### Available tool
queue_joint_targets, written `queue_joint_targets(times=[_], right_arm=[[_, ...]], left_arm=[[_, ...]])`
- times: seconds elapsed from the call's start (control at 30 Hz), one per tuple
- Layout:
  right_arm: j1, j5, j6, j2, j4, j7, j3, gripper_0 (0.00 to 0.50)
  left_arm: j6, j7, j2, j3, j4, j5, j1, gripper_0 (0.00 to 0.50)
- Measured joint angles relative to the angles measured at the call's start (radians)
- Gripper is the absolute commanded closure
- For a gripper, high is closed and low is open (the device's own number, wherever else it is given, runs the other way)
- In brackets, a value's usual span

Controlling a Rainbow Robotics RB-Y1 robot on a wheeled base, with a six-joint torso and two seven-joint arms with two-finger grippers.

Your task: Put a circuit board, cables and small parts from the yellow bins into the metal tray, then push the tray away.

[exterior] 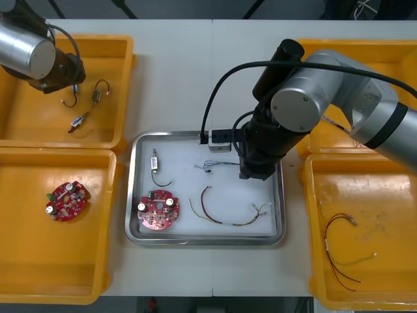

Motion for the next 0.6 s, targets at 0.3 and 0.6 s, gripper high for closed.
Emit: queue_joint_targets(times=[0.3, 0.6], right_arm=[[0.006, -0.006, 0.167, -0.004, -0.07, -0.238, -0.168, 0.0], [0.117, 0.019, 0.262, -0.045, -0.212, -0.502, -0.378, 0.0]], left_arm=[[-0.091, 0.0, -0.008, -0.08, 0.034, -0.001, 0.0, 0.0], [-0.115, 0.0, -0.018, -0.081, 0.064, 0.0, 0.0, 0.0]])
